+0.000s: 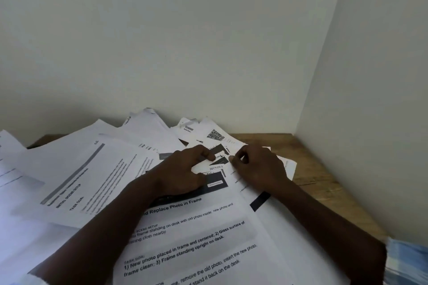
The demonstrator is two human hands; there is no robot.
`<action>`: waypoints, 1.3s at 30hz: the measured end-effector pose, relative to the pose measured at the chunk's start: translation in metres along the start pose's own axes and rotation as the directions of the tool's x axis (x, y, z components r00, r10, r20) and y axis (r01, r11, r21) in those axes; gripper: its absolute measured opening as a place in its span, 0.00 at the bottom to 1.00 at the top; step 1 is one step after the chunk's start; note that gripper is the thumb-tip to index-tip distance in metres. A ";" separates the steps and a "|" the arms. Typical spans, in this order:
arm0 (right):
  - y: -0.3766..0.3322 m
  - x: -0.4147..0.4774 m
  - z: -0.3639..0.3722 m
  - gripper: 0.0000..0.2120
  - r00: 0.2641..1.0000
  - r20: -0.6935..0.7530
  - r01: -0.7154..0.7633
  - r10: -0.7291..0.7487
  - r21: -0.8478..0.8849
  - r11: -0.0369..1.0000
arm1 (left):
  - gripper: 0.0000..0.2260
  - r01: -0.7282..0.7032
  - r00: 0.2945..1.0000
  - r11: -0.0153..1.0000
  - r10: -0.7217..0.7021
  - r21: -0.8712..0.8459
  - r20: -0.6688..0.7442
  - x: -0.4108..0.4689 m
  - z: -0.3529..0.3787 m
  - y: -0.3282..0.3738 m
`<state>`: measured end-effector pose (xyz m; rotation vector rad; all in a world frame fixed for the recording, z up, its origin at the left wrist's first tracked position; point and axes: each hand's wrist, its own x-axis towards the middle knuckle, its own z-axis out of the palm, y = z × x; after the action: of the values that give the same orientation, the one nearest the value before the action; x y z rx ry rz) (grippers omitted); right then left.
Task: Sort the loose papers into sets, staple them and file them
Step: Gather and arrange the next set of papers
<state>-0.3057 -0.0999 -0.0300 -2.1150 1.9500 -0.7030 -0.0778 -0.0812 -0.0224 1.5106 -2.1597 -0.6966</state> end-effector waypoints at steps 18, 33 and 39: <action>0.013 0.008 0.015 0.10 0.994 0.019 -0.095 0.104 0.589 0.803 | 0.28 -0.102 0.993 0.978 0.110 -0.180 0.038 -0.009 -0.007 -0.004; 0.017 0.005 0.020 0.10 0.997 -0.022 -0.051 0.079 0.592 0.805 | 0.20 -0.096 0.992 0.937 0.117 -0.335 0.041 -0.005 -0.009 -0.011; 0.016 0.006 0.020 0.10 0.996 -0.028 -0.053 0.086 0.592 0.804 | 0.24 -0.072 0.994 0.946 0.095 -0.316 0.058 -0.005 -0.010 -0.008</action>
<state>-0.3107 -0.1112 -0.0530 -1.6397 1.5347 -1.1802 -0.0645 -0.0800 -0.0196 1.2376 -2.0322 -1.0244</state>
